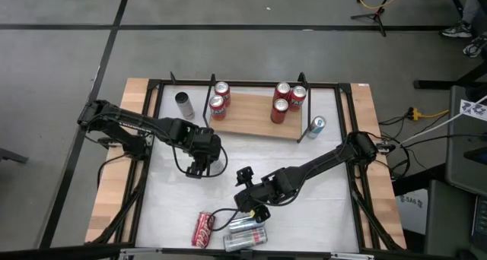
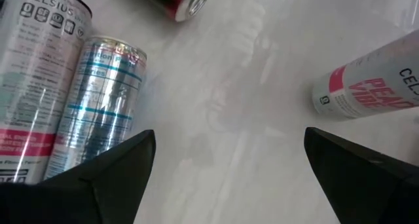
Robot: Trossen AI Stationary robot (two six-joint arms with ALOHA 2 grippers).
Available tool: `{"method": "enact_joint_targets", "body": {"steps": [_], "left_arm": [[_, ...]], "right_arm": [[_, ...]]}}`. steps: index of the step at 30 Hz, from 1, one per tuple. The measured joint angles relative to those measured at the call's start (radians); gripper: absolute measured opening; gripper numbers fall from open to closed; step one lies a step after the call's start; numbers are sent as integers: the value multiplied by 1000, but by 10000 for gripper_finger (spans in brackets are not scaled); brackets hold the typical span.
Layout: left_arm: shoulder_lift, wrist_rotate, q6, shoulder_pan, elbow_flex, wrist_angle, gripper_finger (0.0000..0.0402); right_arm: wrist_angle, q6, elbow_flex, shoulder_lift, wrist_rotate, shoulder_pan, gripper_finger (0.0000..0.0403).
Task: Place canned beverage on shelf
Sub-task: Put the middle white-pink soda can on the shelf
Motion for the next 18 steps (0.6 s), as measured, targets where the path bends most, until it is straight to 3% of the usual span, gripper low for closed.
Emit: {"method": "enact_joint_targets", "body": {"steps": [18], "left_arm": [[0, -11, -1, 0, 0, 1, 273]], "right_arm": [[0, -1, 0, 0, 0, 0, 383]]}}
